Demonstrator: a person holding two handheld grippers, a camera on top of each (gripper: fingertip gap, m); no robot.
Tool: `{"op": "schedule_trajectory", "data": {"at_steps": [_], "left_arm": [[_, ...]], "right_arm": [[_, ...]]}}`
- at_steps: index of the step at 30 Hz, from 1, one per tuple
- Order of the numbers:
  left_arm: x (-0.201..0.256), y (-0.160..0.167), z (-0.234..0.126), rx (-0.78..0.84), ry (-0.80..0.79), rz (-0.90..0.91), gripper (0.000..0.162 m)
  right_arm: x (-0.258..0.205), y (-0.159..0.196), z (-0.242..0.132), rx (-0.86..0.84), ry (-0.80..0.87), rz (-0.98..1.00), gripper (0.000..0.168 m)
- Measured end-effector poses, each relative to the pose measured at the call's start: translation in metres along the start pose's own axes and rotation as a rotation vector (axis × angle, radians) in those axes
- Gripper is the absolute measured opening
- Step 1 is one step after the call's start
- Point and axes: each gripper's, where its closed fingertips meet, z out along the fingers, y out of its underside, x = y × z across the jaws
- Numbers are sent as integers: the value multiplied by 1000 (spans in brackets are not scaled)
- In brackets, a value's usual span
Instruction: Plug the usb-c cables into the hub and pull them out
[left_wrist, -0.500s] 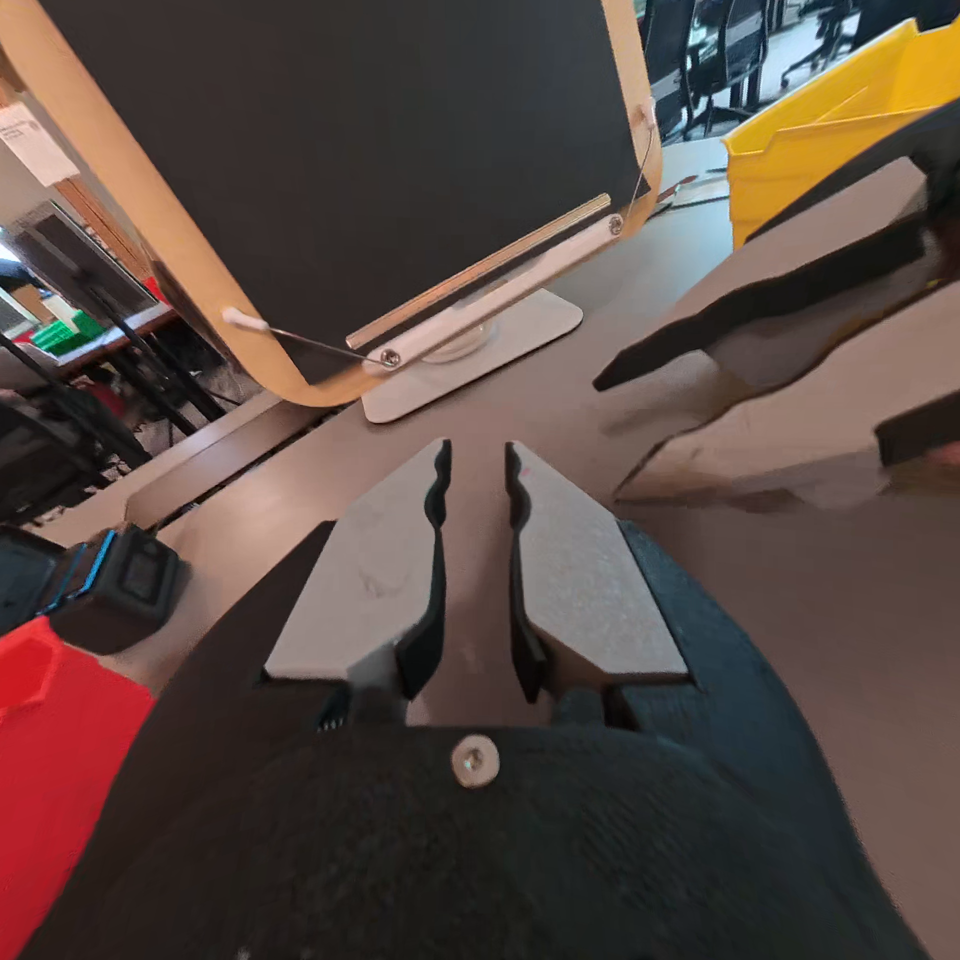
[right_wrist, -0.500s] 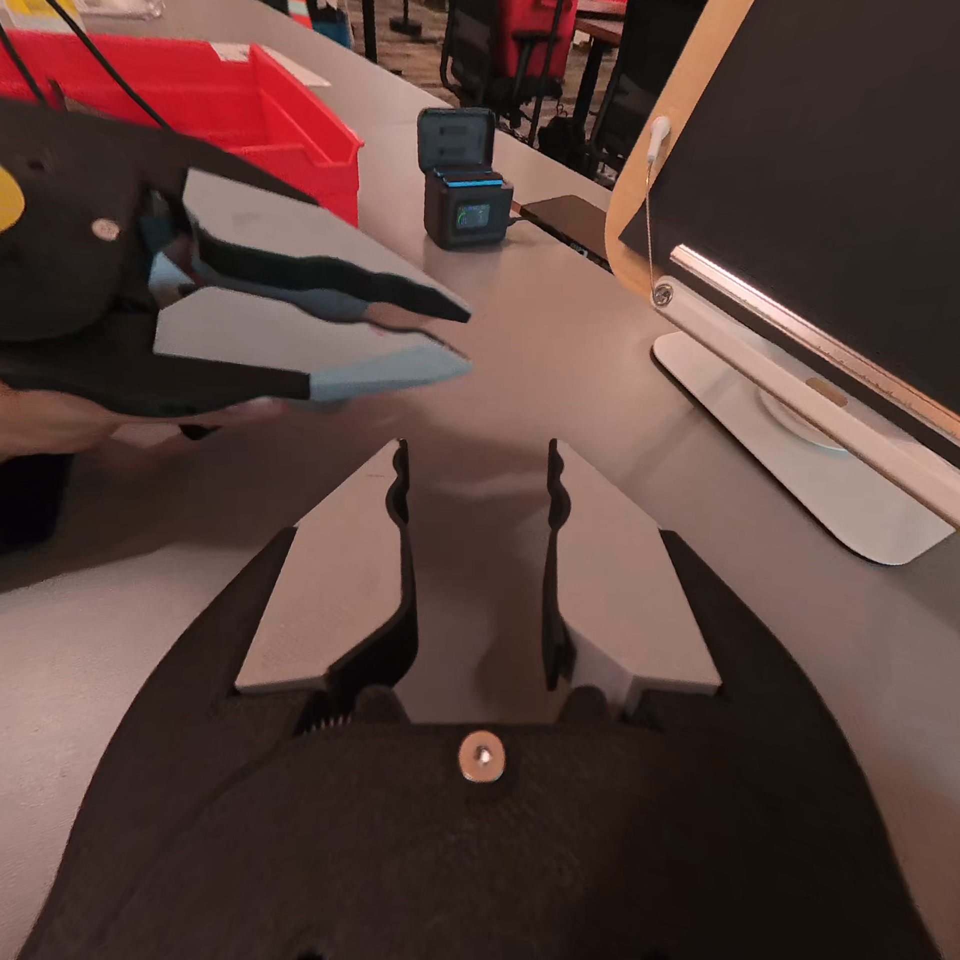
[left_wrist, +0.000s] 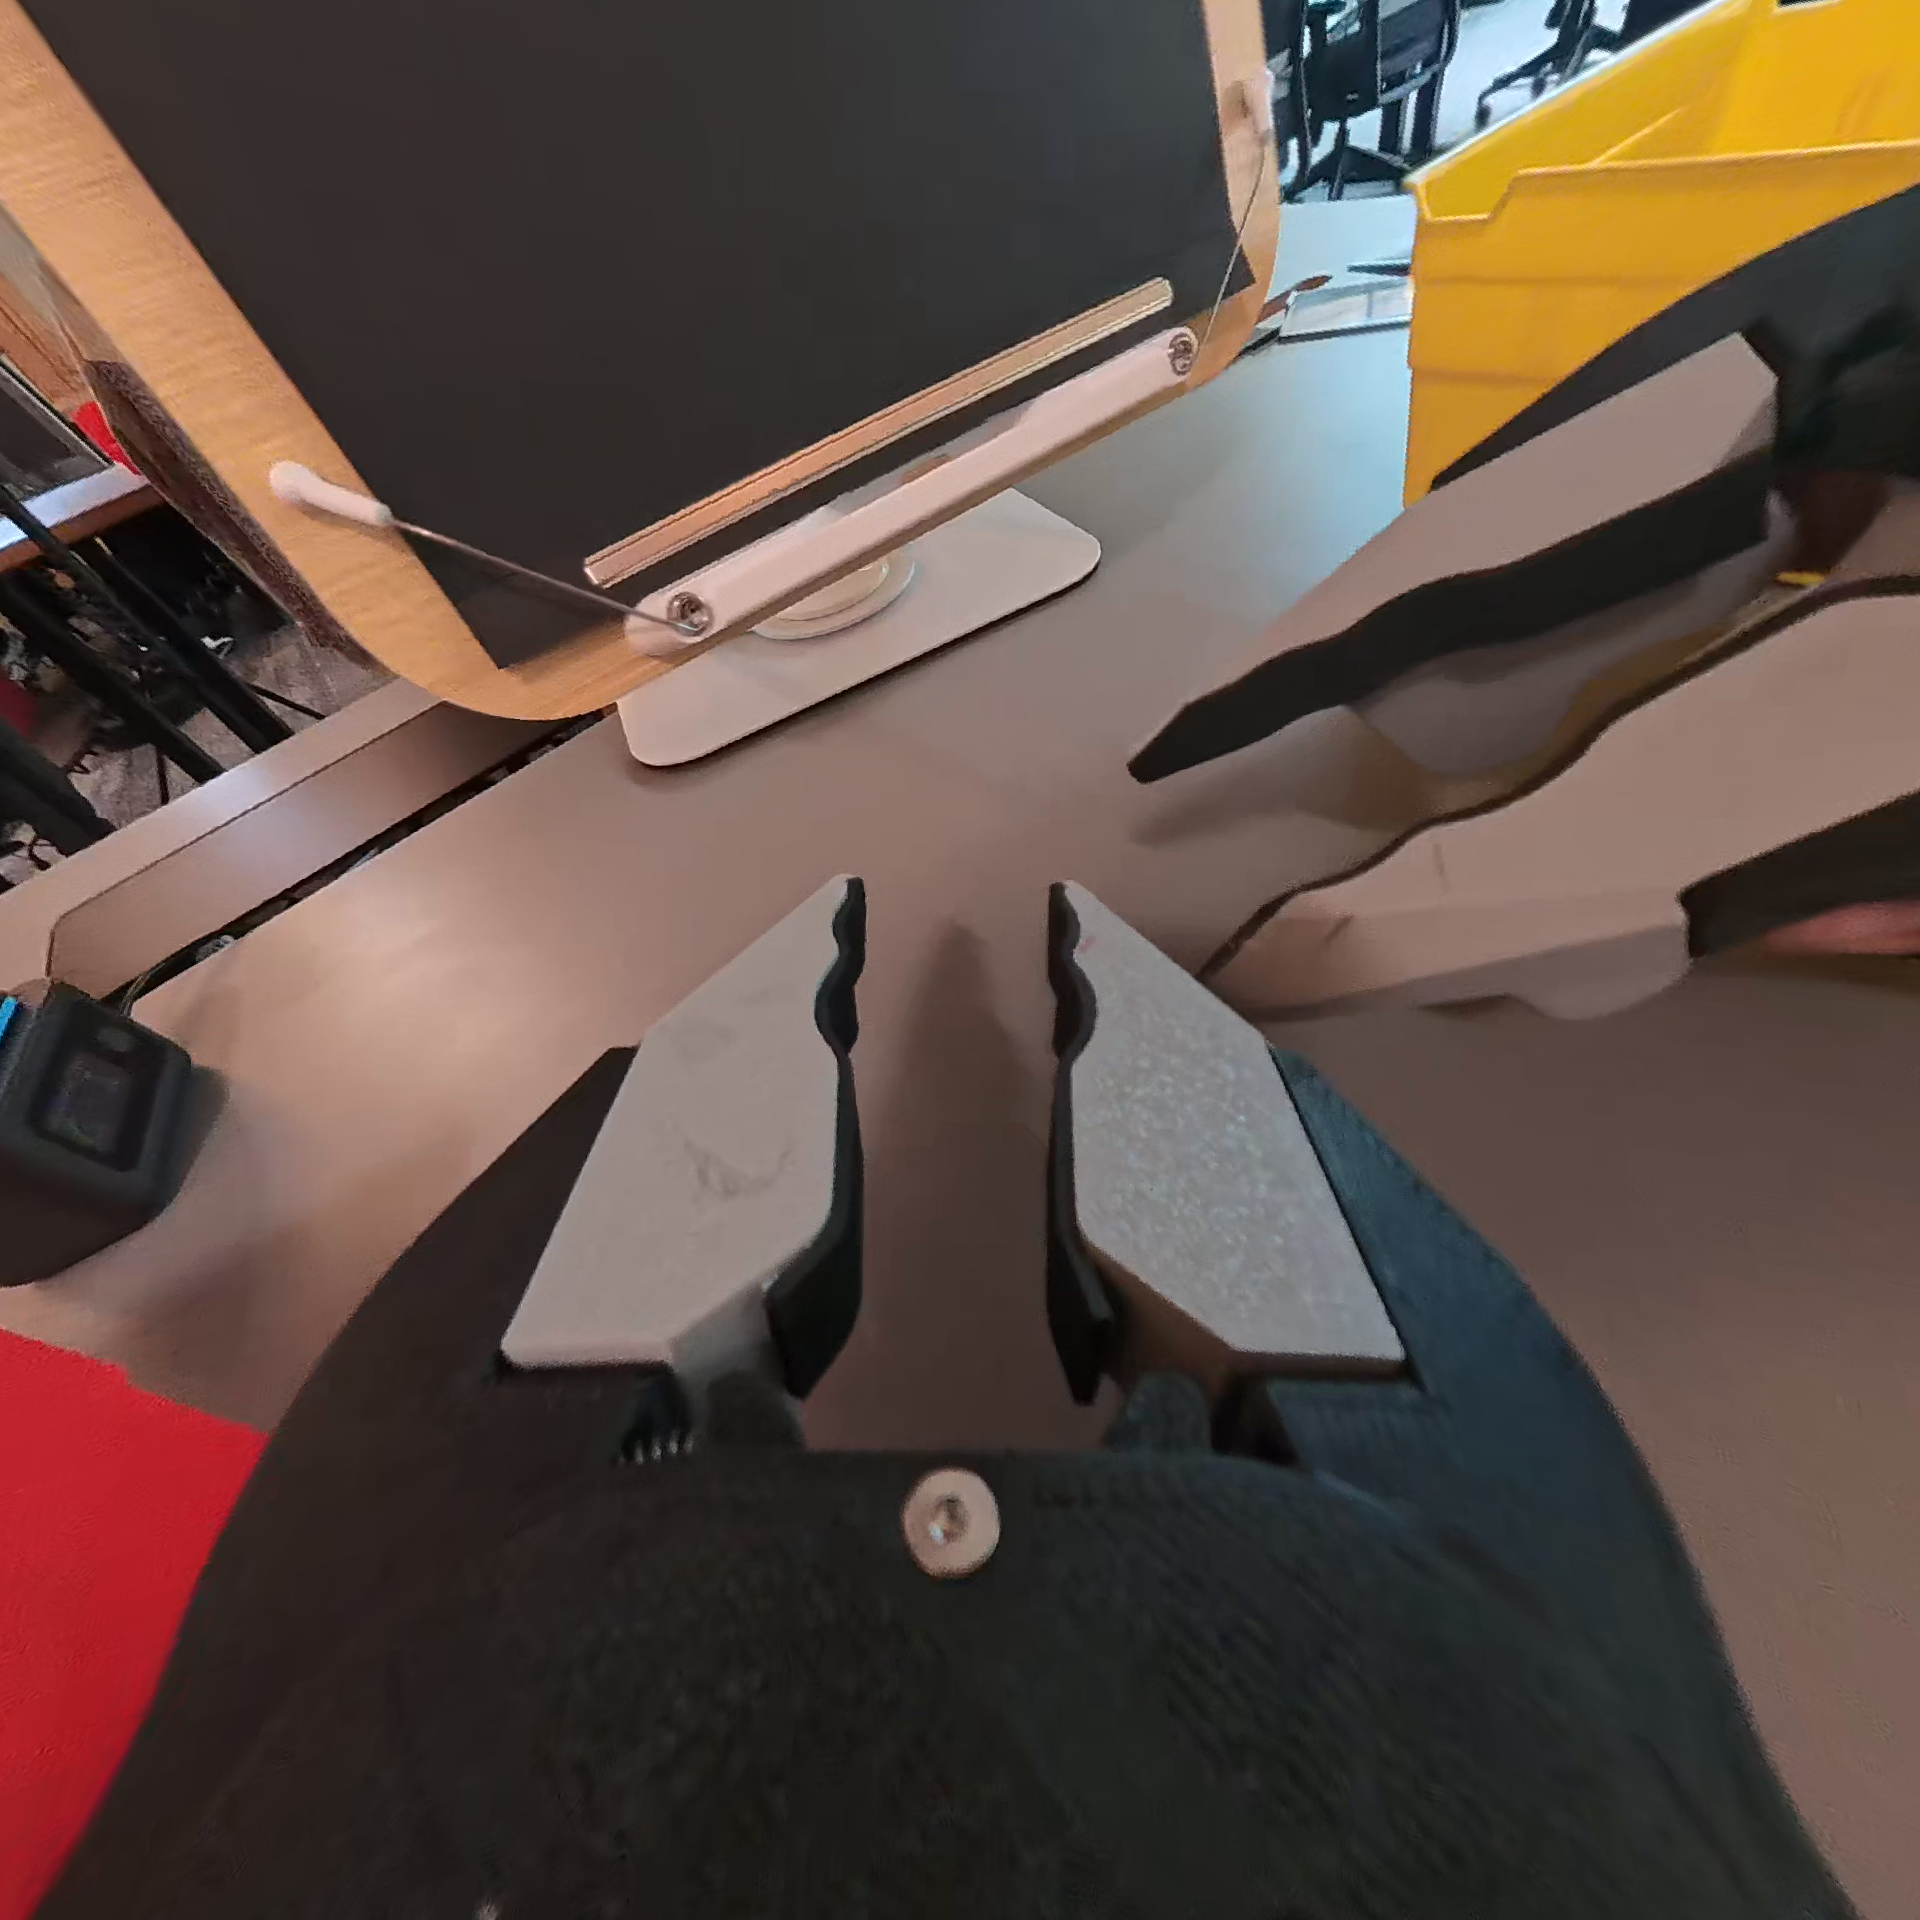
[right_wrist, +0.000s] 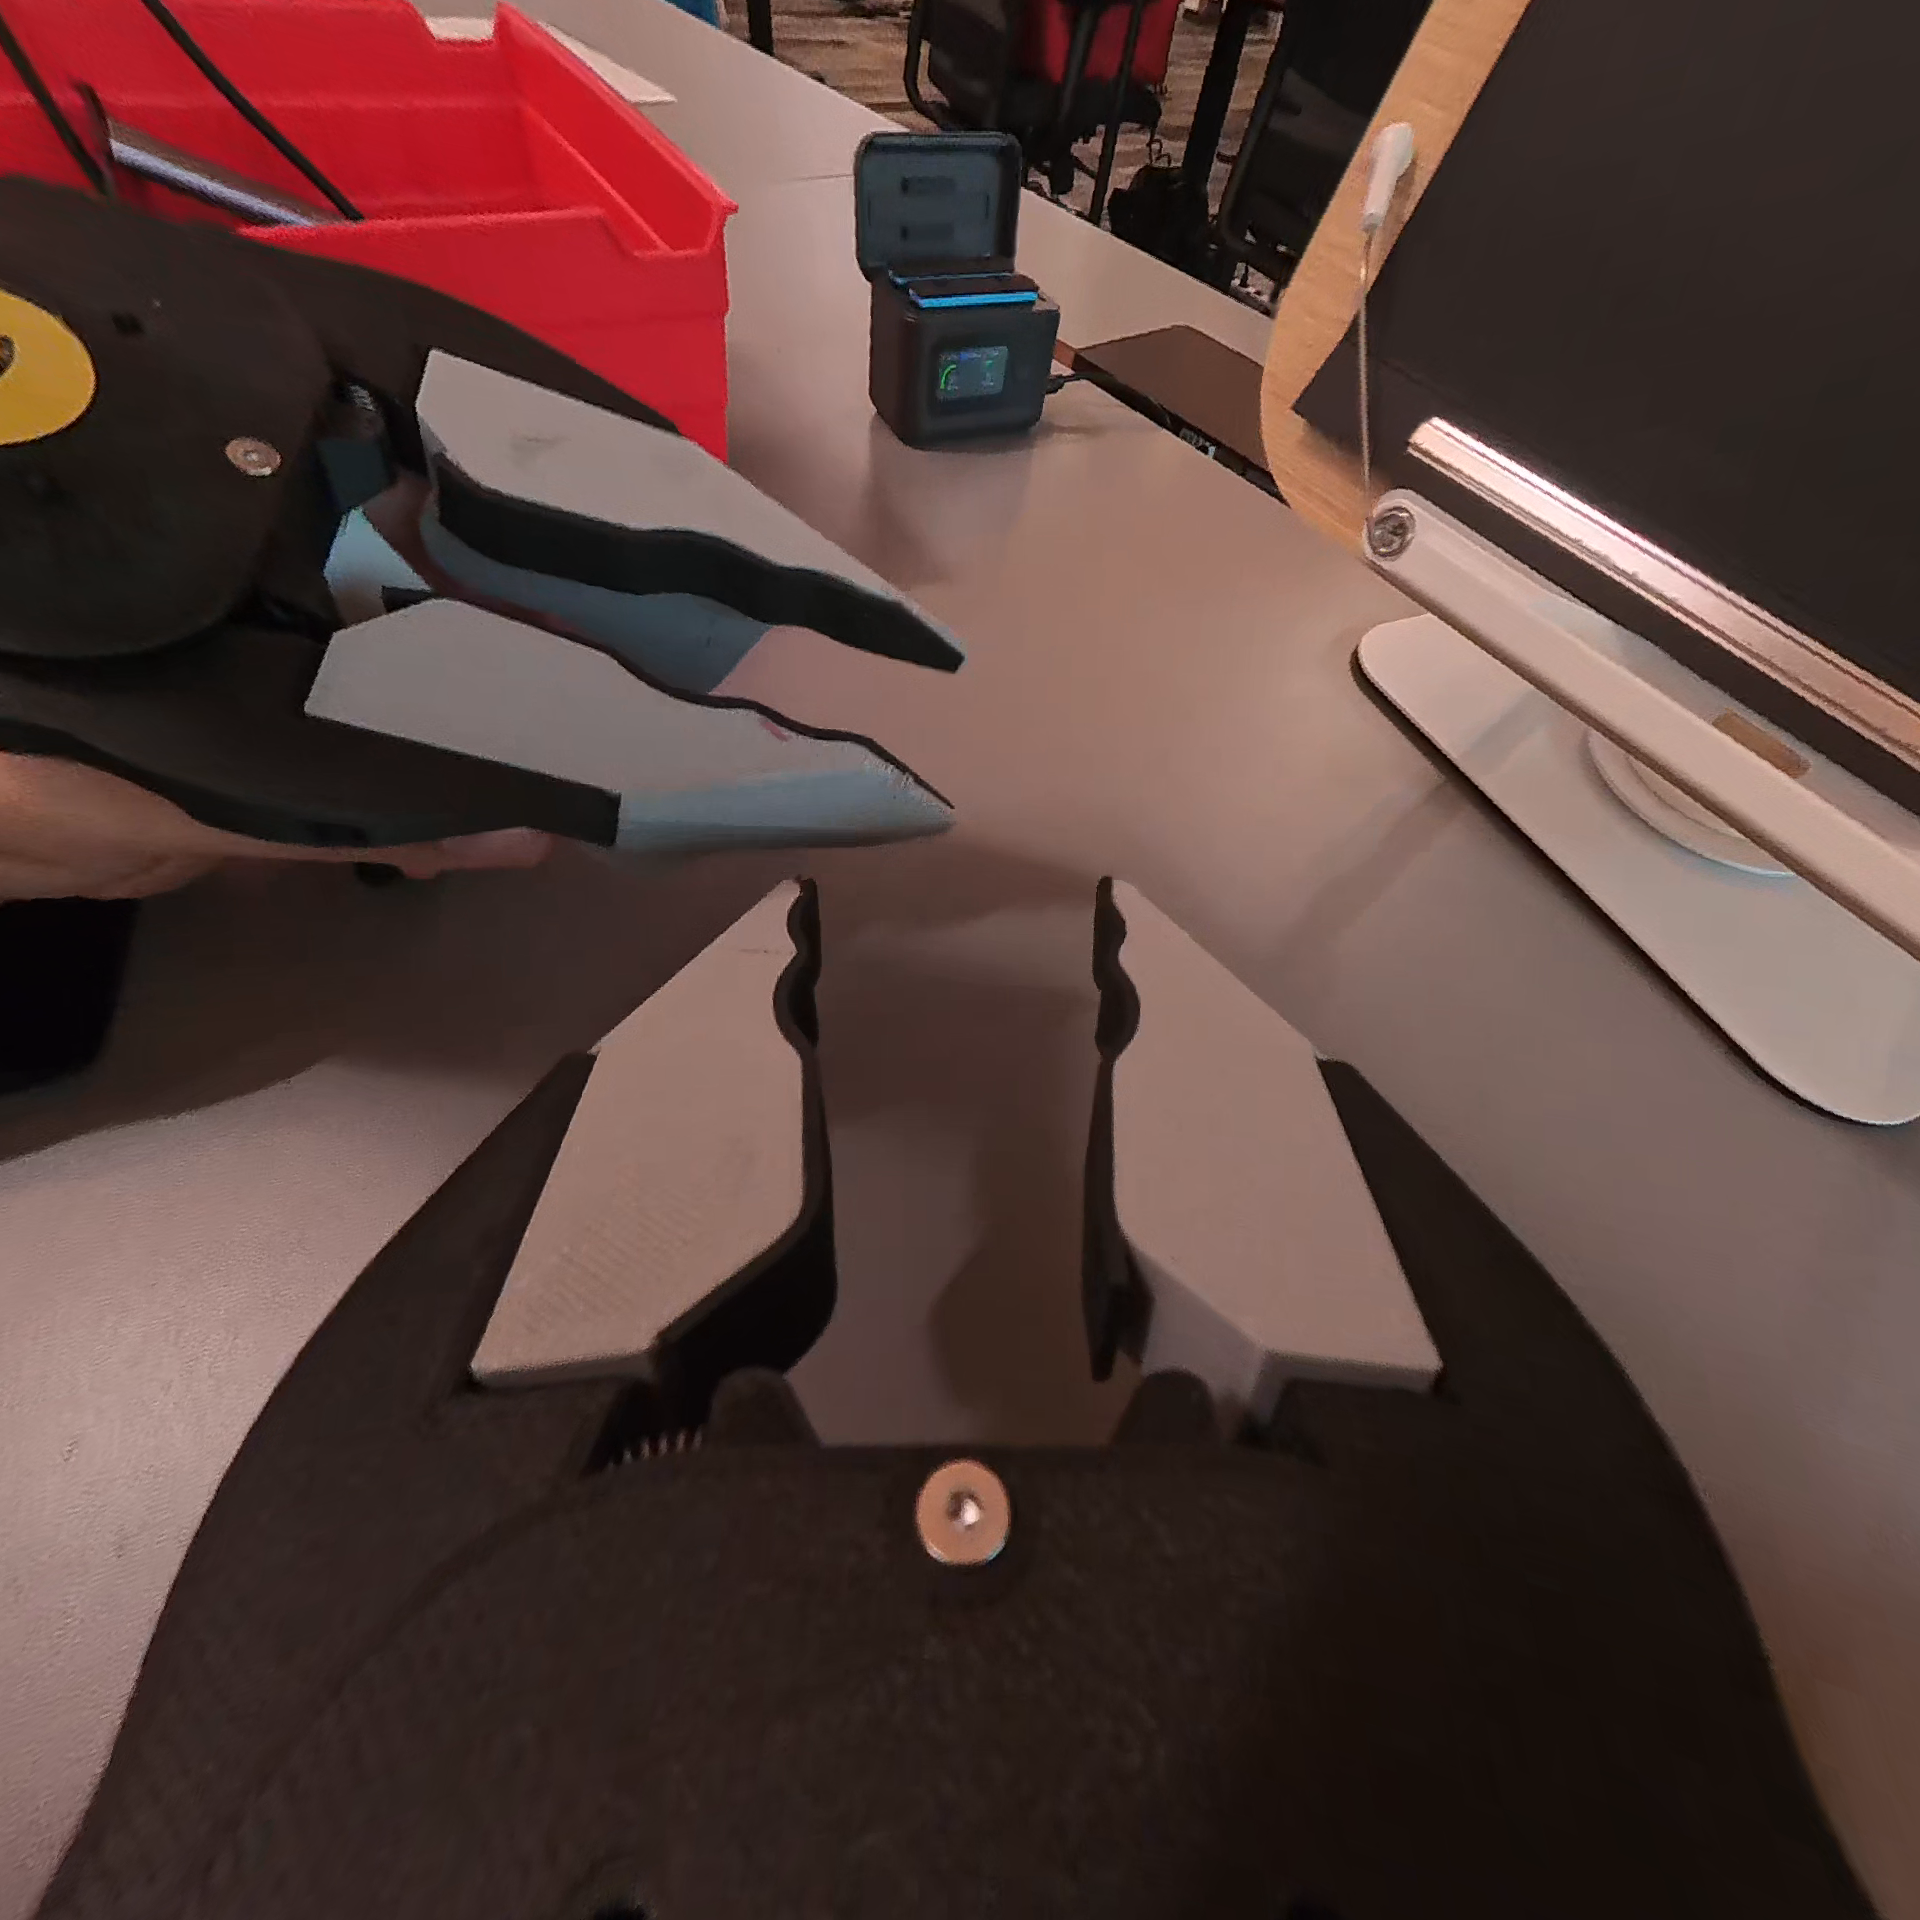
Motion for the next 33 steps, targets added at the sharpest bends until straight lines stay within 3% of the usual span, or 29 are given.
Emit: {"op": "schedule_trajectory", "data": {"at_steps": [30, 33], "left_arm": [[-7, 4, 3, -23, -23, -4, 38], [-6, 3, 4, -26, -18, -28, 48]], "right_arm": [[19, 7, 0, -16, 114, -97, 47], [21, 5, -2, -7, 138, -117, 47]]}}
